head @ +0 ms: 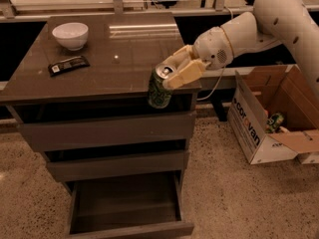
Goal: Pick green can from bottom drawer and place on counter
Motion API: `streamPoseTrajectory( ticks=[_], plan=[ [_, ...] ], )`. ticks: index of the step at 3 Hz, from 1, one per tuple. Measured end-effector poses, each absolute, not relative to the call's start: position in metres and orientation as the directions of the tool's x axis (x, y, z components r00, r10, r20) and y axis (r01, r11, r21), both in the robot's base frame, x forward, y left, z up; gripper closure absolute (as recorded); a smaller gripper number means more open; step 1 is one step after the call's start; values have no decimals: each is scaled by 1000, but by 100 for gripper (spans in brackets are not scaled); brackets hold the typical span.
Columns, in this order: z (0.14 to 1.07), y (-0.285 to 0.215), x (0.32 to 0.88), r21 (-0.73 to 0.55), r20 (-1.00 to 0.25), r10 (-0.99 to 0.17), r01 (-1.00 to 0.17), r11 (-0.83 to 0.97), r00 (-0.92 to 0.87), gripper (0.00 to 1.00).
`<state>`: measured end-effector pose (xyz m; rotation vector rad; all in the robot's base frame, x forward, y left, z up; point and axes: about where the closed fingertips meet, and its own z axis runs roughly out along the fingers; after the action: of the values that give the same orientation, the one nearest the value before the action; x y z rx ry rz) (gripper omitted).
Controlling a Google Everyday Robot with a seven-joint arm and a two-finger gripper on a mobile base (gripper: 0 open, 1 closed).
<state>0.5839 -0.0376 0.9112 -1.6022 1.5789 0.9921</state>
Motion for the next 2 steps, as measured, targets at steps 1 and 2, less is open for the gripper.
streamPoseTrajectory(
  ticks=[1,2],
  plan=[
    [910,-34,585,60,-867,-497,-997,-56,-25,100],
    [919,-30,603,81,-864,-501,-995,-56,-42,100]
  ],
)
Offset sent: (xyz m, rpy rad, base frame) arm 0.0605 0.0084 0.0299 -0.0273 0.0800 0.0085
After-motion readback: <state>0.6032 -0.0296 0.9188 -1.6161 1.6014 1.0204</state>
